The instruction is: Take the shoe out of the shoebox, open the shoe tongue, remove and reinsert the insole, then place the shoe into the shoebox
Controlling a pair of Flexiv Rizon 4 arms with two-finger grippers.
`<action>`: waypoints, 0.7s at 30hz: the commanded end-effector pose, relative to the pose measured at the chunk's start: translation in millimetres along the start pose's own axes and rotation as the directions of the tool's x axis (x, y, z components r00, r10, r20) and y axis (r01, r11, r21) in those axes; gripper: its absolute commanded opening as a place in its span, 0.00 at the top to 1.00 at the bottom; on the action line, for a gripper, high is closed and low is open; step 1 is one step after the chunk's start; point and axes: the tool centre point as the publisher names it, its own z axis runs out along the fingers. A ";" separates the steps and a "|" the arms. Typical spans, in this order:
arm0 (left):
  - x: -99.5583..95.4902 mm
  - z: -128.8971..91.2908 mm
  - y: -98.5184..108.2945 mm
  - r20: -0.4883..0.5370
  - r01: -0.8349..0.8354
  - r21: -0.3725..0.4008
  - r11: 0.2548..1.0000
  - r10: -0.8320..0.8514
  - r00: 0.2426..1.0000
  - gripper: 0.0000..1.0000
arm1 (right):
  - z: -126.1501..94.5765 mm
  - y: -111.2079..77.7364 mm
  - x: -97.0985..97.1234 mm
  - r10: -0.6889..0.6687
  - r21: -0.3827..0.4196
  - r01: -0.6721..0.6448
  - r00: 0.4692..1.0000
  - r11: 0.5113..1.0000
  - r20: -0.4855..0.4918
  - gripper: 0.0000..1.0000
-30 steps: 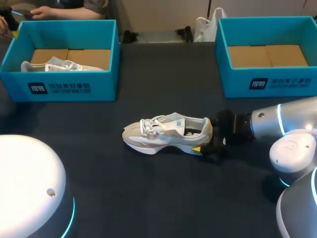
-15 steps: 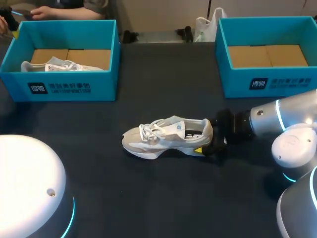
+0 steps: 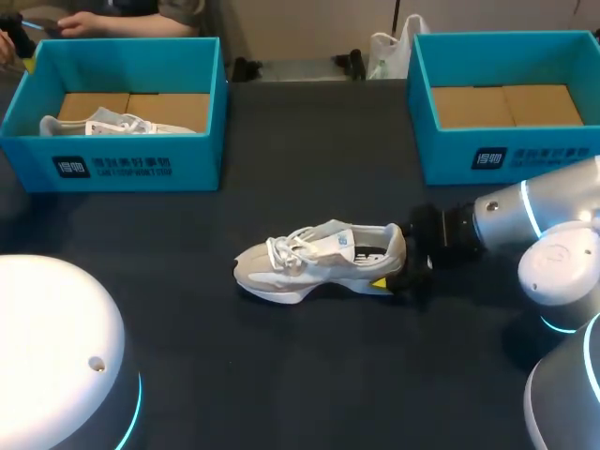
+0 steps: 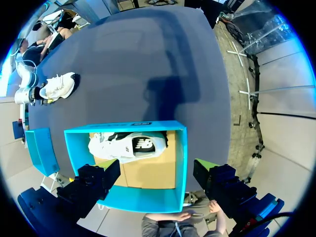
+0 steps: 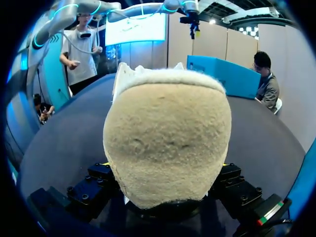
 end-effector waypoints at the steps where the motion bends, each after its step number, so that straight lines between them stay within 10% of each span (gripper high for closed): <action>1: 0.2 -0.3 -0.2 -0.002 -0.001 -0.001 1.000 0.001 1.000 0.00 | 4.2 -2.4 -0.3 0.000 0.004 0.000 1.000 1.000 0.000 1.00; 15: 0.2 -0.3 -0.2 -0.002 -0.001 -0.001 1.000 0.001 1.000 0.00 | 4.2 -2.4 -0.3 0.000 0.004 0.000 1.000 1.000 0.000 1.00; 21: -44.2 -14.4 -11.0 -0.092 0.115 -0.019 0.993 -0.117 0.989 0.00 | 4.2 -2.4 -0.3 0.000 0.004 0.000 1.000 1.000 0.000 1.00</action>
